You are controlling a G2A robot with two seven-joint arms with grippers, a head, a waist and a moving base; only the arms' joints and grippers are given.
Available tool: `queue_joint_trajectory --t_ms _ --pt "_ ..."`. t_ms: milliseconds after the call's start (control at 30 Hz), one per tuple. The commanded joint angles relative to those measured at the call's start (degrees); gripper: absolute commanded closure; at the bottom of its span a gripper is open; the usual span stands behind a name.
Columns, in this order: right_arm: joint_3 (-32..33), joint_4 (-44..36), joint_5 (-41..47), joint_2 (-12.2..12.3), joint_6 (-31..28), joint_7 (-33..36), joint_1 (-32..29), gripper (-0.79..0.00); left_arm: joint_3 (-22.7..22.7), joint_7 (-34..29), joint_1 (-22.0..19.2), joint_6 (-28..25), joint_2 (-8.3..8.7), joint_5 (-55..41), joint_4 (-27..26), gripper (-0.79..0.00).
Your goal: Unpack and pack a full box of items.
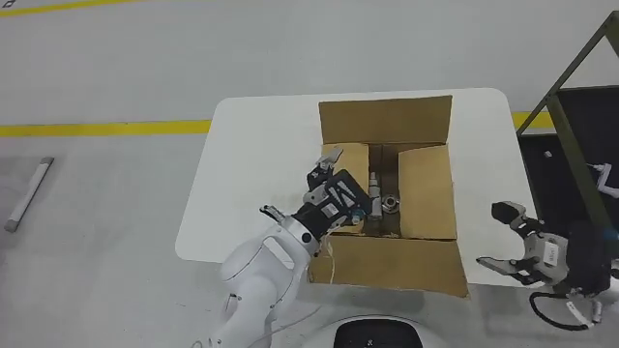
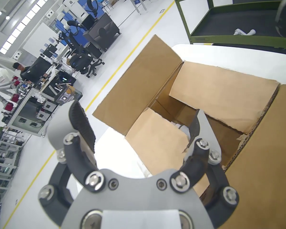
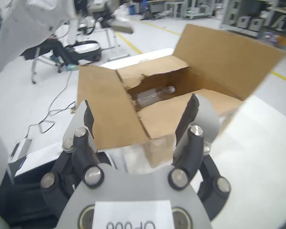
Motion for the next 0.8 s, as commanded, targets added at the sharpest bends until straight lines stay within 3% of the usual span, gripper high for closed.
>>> queue_joint_trajectory --t_ms 0,33,167,300,500,767 --pt "3.2 -0.4 0.1 -0.3 5.9 1.7 -2.4 -0.126 2.4 -1.1 -1.0 -1.3 -0.14 0.3 2.1 -0.785" --pt "4.2 -0.9 0.3 -0.5 8.2 2.8 -3.5 0.0 3.6 -2.2 -1.7 -3.2 -0.16 0.8 3.1 -0.785" --pt "6.9 -2.8 0.8 -1.3 17.9 4.9 -6.3 0.0 7.2 -6.0 -4.1 -6.3 -0.48 1.3 5.7 -0.785" --pt "7.1 -5.7 0.8 -2.1 24.2 5.2 -7.9 0.0 9.7 -7.4 -5.4 -4.2 -0.82 3.5 8.8 -0.785" --pt "5.3 -8.7 -1.7 -2.8 26.6 4.6 -8.1 0.0 11.0 -10.3 -5.7 2.4 -1.51 3.2 13.2 -0.785" --pt "1.7 -10.0 -3.0 -3.7 26.6 1.2 -6.9 0.0 11.0 -10.3 -5.7 2.4 -1.51 3.2 13.2 -0.785"
